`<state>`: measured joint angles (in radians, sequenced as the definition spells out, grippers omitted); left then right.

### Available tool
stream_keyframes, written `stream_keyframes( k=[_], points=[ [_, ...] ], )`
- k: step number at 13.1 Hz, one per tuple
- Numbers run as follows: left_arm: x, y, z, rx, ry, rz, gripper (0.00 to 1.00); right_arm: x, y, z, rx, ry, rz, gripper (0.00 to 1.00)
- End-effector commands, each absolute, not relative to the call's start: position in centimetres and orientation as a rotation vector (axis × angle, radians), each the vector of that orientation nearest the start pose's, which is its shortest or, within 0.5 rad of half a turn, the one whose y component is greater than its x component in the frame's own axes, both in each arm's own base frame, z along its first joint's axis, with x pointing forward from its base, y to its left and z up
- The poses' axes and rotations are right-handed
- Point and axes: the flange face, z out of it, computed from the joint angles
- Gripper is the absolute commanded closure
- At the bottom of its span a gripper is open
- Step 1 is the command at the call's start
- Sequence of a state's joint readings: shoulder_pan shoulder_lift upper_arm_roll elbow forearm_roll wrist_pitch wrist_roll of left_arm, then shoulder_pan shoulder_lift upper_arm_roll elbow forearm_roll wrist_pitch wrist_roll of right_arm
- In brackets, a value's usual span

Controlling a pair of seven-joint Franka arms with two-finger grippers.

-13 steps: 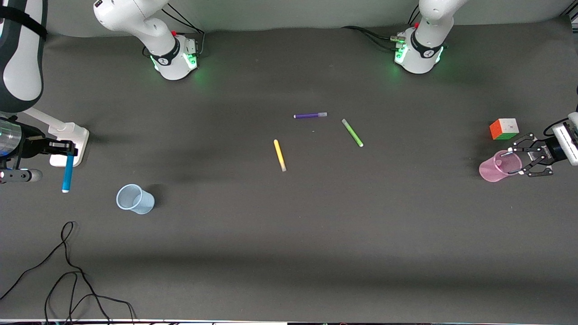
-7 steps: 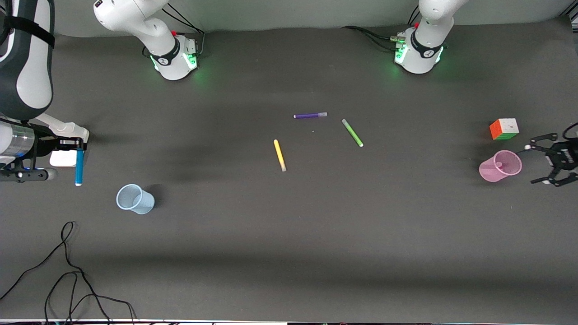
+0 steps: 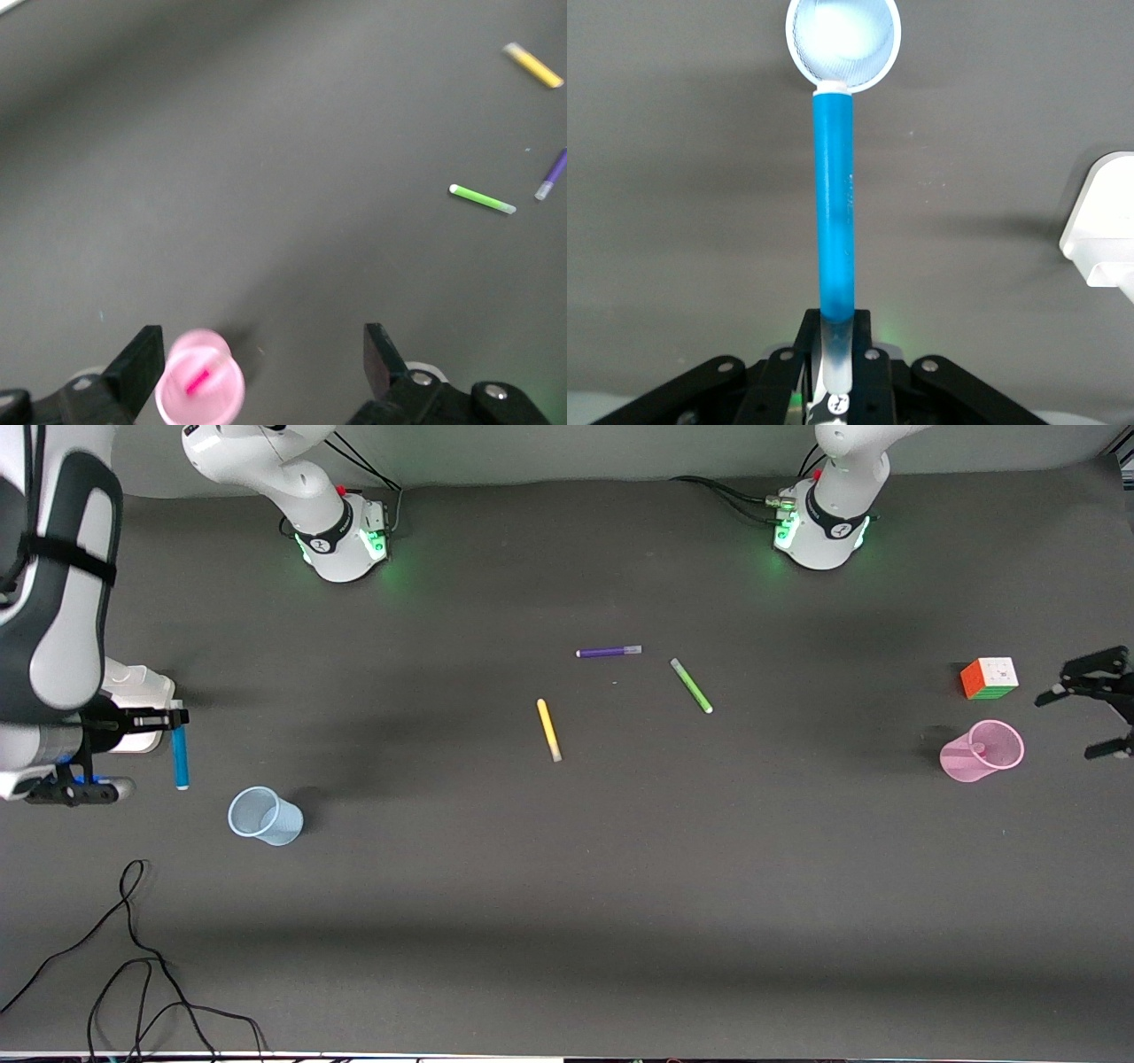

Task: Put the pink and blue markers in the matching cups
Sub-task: 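Lower the blue marker into the blue cup and open the right gripper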

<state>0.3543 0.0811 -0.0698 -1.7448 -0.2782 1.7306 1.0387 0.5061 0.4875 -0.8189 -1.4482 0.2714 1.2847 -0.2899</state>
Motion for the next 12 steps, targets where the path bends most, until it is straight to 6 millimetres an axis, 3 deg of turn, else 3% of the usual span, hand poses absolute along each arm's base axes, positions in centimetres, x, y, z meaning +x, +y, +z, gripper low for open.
stream_keyframes(
  k=[1, 4, 6, 8, 12],
  points=[
    [55.4, 5.7, 54.6, -3.192, 0.834, 0.064, 0.0, 63.0, -7.6, 41.5, -2.932, 0.02, 0.87, 0.91],
    [55.5, -3.0, 58.2, -3.129, 0.56, 0.166, 0.0, 63.7, -8.8, 36.6, -2.83, -0.001, 0.94, 0.91],
    [55.0, -7.9, 58.5, -3.089, 0.485, 0.187, 0.0, 64.3, -9.2, 33.8, -2.773, -0.022, 0.97, 0.92],
    [54.4, -10.0, 59.1, -3.083, 0.448, 0.219, 0.0, 64.6, -8.9, 31.7, -2.758, -0.025, 1.004, 0.92],
    [54.6, -10.0, 58.6, -3.083, 0.416, 0.237, 0.0, 65.0, -8.5, 28.6, -2.754, -0.022, 1.057, 0.92]
  ],
)
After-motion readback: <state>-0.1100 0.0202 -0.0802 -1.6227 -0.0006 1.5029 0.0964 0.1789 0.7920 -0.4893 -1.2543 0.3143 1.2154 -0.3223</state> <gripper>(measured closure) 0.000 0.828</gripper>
